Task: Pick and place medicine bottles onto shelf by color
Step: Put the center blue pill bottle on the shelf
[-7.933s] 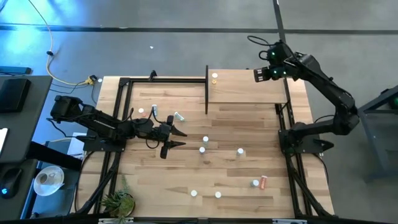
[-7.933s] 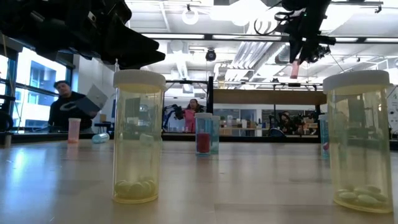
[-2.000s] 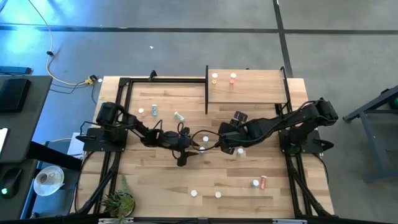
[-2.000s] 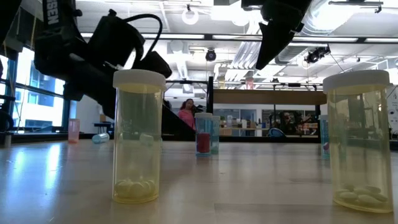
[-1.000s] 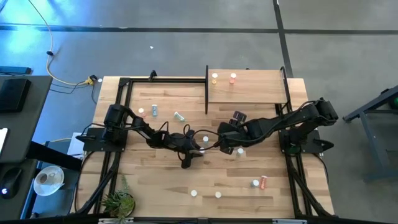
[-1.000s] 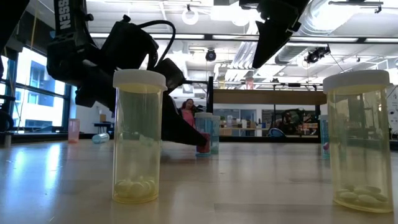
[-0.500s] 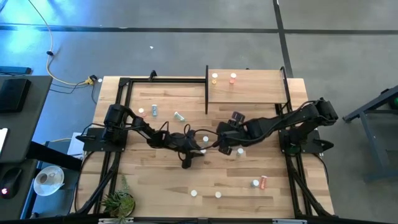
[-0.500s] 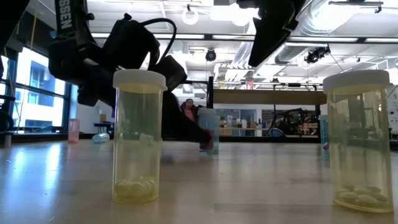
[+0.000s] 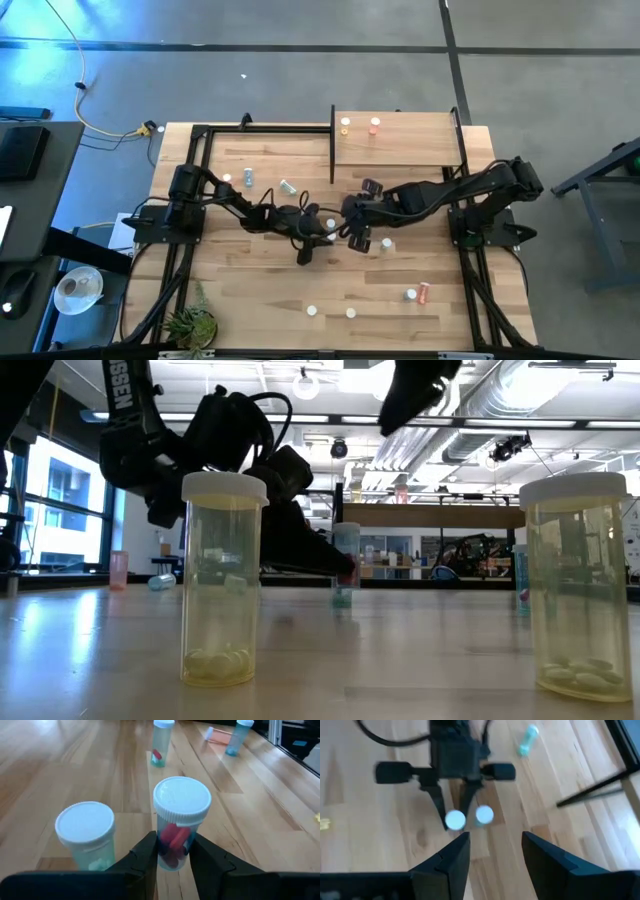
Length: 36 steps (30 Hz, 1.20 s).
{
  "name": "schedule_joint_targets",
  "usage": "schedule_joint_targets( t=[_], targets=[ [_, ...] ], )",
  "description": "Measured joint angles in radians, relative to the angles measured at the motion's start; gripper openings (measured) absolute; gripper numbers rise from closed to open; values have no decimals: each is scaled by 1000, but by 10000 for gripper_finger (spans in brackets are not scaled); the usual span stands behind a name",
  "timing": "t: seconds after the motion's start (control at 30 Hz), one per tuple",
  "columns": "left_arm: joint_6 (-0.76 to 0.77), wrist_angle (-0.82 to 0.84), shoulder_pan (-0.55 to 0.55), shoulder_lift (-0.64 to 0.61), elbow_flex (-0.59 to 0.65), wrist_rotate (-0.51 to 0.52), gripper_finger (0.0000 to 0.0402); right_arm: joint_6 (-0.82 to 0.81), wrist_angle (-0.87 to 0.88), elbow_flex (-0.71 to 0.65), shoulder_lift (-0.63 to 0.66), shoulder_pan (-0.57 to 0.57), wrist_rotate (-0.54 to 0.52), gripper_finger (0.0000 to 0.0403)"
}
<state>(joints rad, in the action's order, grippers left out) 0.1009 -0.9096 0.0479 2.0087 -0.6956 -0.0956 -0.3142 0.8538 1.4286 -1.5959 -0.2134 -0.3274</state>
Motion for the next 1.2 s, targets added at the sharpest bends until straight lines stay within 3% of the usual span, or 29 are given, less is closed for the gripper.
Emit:
schedule_joint_targets(
  t=[0.27, 0.67, 1.2],
  targets=[
    [-16, 79, 0, -81, 0, 2, 88, 106, -17, 25, 0, 43, 70, 210],
    [-34, 321, 0, -283, 0, 78, 88, 233, -205, -3, -1, 116, 281, 213],
    [-34, 345, -3, -364, 0, 92, 88, 279, -262, -4, -94, 116, 284, 213]
  ],
)
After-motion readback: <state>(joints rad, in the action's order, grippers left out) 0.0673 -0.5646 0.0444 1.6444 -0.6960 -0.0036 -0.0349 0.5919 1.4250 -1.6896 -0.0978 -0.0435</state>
